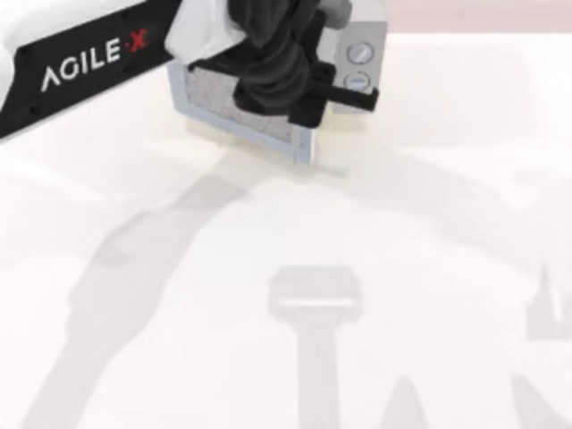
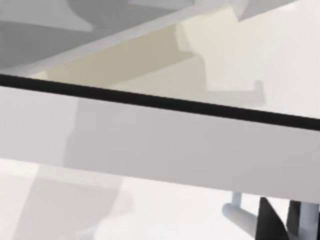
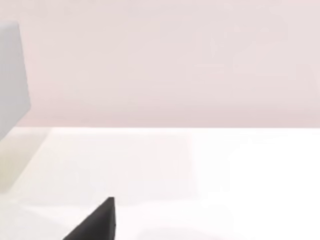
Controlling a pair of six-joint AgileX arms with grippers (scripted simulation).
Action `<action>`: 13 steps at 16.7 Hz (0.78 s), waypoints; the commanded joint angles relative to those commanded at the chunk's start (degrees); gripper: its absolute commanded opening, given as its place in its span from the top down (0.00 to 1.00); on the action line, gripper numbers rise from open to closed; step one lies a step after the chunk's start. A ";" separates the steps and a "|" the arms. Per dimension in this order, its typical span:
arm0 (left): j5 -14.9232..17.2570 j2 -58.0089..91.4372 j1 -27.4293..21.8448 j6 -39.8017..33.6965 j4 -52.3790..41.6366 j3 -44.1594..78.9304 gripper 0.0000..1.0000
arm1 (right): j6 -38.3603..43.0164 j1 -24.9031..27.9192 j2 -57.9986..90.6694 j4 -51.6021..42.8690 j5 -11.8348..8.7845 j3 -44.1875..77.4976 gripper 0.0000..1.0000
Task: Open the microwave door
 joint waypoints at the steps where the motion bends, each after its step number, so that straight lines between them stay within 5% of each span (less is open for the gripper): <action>1: 0.41 -0.67 0.28 0.87 0.38 -0.95 1.00 | 0.00 0.00 0.00 0.00 0.00 0.00 0.00; 13: 3.05 -4.45 1.70 6.15 2.51 -6.13 1.00 | 0.00 0.00 0.00 0.00 0.00 0.00 0.00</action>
